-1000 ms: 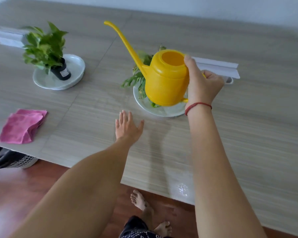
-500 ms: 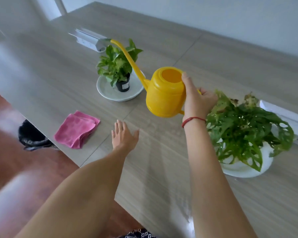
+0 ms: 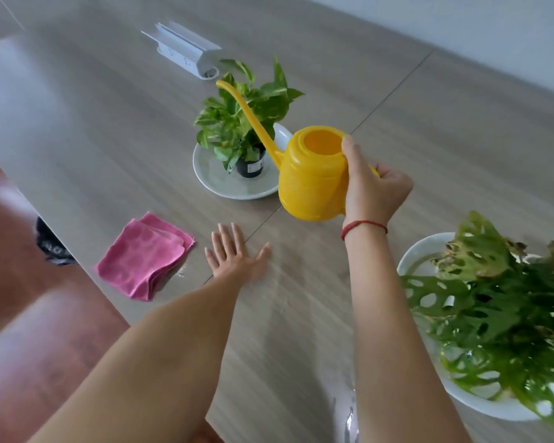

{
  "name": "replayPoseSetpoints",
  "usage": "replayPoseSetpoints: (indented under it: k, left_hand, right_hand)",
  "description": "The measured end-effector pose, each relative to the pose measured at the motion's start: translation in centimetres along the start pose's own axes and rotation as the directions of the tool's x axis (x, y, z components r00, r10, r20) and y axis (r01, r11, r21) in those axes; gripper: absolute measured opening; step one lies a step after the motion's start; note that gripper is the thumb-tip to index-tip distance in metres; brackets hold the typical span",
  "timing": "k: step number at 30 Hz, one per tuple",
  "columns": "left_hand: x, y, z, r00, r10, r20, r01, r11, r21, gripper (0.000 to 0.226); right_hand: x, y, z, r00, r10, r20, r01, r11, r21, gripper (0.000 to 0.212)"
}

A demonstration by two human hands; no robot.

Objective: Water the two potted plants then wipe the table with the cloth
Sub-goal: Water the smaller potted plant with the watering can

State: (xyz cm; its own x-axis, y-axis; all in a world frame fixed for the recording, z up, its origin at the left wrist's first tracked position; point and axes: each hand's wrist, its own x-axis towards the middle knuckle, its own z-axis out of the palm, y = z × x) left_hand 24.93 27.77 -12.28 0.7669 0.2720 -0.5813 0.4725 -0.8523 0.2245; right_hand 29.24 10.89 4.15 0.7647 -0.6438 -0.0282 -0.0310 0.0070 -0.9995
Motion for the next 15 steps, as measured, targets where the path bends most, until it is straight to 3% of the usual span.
replayPoseSetpoints:
  k: [6, 15]
  left_hand:
    - [0.3, 0.8, -1.6, 0.989, -0.063, 0.133, 0.053, 0.995, 0.080, 0.100]
    - [0.1, 0.7, -2.4, 0.980, -0.052, 0.191, 0.036, 0.996, 0.088, 0.103]
  right_hand:
    - [0.6, -0.9, 0.4, 0.997, 0.034, -0.073, -0.041, 0.994, -0.101, 0.068]
    - [0.9, -4.3, 0.9, 0.980, -0.182, -0.086, 0.139, 0.921, -0.363, 0.058]
